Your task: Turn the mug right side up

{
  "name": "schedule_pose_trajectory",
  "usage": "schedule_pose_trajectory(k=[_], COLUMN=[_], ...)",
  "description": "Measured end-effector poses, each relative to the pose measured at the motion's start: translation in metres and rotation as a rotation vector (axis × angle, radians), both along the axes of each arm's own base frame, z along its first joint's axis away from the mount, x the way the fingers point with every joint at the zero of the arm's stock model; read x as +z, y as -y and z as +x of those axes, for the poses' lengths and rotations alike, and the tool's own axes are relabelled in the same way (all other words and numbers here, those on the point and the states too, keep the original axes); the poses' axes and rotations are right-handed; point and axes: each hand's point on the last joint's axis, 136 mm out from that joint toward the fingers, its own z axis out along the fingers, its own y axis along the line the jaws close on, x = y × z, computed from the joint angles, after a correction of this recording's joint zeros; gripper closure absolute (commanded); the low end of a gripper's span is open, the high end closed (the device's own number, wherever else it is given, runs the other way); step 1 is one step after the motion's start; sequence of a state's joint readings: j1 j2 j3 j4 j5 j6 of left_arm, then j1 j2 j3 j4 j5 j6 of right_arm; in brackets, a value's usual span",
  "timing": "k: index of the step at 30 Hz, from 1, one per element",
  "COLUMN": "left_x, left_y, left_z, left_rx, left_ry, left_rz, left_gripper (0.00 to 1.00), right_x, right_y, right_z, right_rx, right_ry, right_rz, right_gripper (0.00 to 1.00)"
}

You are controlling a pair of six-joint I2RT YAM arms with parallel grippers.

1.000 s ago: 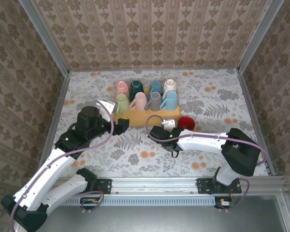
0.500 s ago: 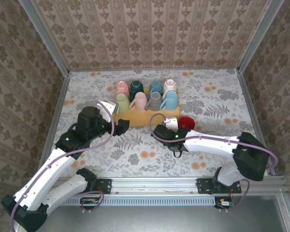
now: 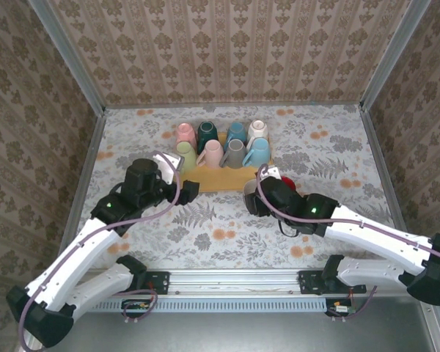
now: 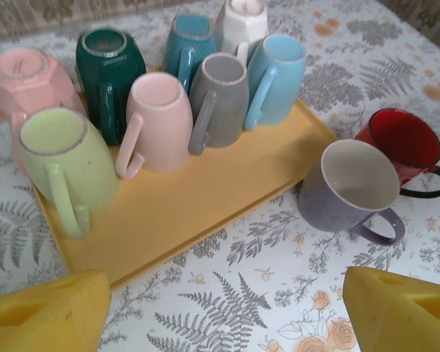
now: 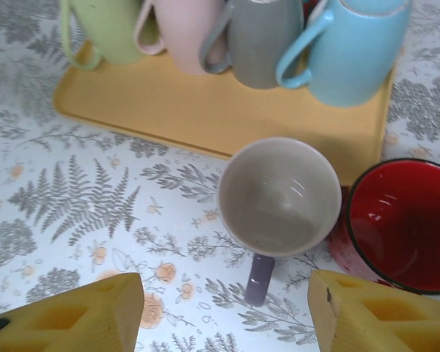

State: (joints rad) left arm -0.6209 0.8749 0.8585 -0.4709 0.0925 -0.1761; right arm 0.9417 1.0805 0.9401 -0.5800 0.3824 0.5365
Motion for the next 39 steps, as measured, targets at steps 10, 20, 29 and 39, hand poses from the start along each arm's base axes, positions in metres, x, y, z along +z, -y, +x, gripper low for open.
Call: schedule_pose_trajectory(k=[10, 20, 29, 39], left_x=[-0.007, 0.008, -0.023, -0.040], left_y=[0.026, 0.076, 0.126, 0.144], left_z=[0.032, 0.091, 0.129, 0.158], left_rx=[0.032, 0.013, -0.065, -0.097], left_ry=[-0.145, -0.170, -0.182, -0.157], left_rz=[-0.008, 0.010, 0.138, 0.207], left_gripper=[0.16, 0.18, 0.18, 0.22], right_x=[0.013, 0.066, 0.088, 0.085], right_y=[0.018, 0.048, 0.066, 0.071], right_z=[0.023, 0.018, 0.014, 0.015], right_rx=[0.010, -0.007, -0.032, -0.047], right_ry=[-0.037, 0.112, 0.202, 0.196], right_rz=[0.076, 0.164, 0.162, 0.144], right_gripper=[0.45, 0.47, 0.48, 0.48])
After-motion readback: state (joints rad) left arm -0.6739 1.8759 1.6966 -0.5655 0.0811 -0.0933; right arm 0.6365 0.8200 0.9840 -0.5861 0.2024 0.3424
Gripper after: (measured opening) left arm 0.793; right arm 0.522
